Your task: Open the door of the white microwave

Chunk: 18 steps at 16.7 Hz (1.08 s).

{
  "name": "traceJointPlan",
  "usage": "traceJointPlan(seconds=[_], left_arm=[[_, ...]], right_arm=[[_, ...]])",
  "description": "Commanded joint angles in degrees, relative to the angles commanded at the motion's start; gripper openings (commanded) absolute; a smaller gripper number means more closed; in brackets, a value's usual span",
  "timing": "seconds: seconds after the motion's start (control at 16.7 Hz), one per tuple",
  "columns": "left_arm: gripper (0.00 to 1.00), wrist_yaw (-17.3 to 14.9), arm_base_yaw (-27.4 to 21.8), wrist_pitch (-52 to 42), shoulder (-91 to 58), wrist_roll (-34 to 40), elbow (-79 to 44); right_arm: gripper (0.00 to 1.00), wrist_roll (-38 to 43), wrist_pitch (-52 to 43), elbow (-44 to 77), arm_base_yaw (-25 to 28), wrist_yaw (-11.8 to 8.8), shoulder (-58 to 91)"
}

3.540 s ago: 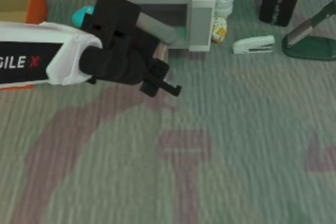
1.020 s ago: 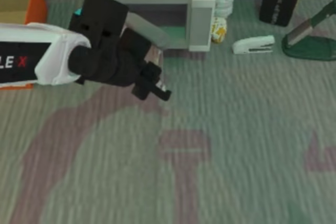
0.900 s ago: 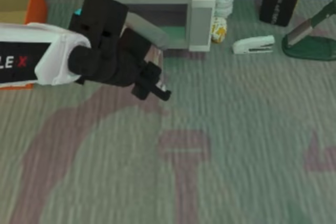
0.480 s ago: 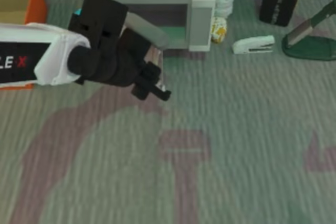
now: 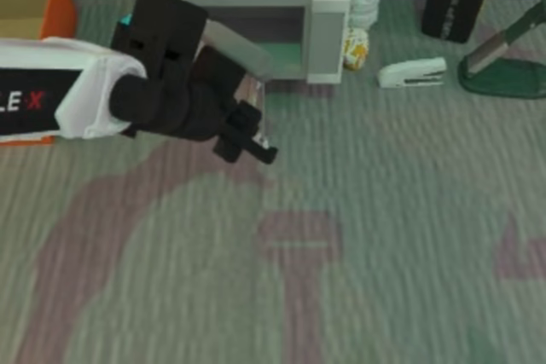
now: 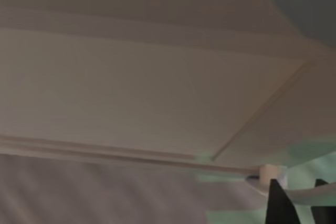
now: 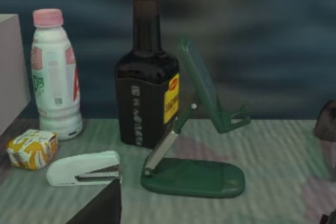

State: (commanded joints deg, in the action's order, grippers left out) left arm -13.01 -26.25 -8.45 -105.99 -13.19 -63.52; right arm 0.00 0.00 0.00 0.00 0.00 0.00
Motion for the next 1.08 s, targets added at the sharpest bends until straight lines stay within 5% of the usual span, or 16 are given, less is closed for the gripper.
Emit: traceJointPlan(seconds=[1.08], left_arm=[[0.00,-3.3,1.8,-1.0,0.8,-4.2,0.9]], right_arm=[[1.00,0.0,0.0,0.0,0.0,0.0,0.0]])
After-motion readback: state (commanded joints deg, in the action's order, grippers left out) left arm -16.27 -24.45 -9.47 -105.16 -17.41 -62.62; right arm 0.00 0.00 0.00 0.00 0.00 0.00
